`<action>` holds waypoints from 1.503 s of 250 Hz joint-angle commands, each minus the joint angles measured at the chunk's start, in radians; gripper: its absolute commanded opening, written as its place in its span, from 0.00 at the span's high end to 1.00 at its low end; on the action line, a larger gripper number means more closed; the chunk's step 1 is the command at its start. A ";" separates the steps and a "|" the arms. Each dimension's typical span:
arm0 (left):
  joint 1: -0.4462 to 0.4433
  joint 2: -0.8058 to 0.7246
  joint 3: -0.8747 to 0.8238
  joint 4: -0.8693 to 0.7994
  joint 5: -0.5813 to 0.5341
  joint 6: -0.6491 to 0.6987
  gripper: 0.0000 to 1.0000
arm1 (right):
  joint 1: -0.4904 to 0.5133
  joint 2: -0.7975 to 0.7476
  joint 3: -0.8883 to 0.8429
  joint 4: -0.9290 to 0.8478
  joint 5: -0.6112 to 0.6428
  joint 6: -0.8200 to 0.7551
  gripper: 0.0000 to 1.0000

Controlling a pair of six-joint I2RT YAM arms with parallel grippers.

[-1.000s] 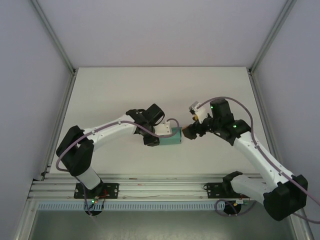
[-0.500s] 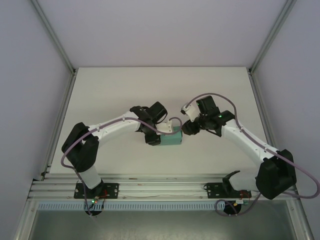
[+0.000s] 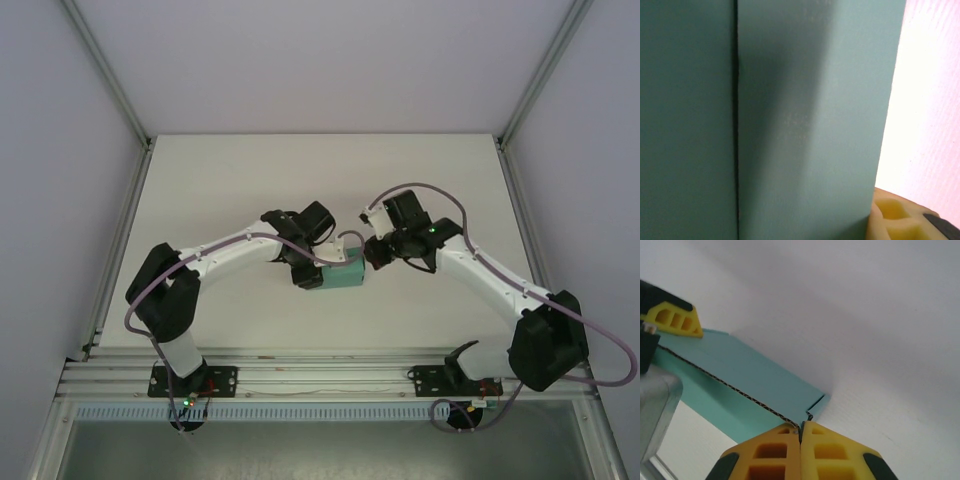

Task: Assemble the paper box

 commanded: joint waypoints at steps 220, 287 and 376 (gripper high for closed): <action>0.005 0.024 0.040 0.056 -0.014 -0.084 0.35 | 0.157 -0.201 -0.502 0.654 0.357 0.274 1.00; 0.003 -0.104 -0.010 0.123 -0.033 -0.184 0.00 | 0.218 -0.197 -0.492 0.627 0.499 0.287 1.00; 0.014 -0.446 -0.294 0.322 -0.211 -0.565 0.11 | 0.283 -0.177 -0.451 0.588 0.584 0.295 1.00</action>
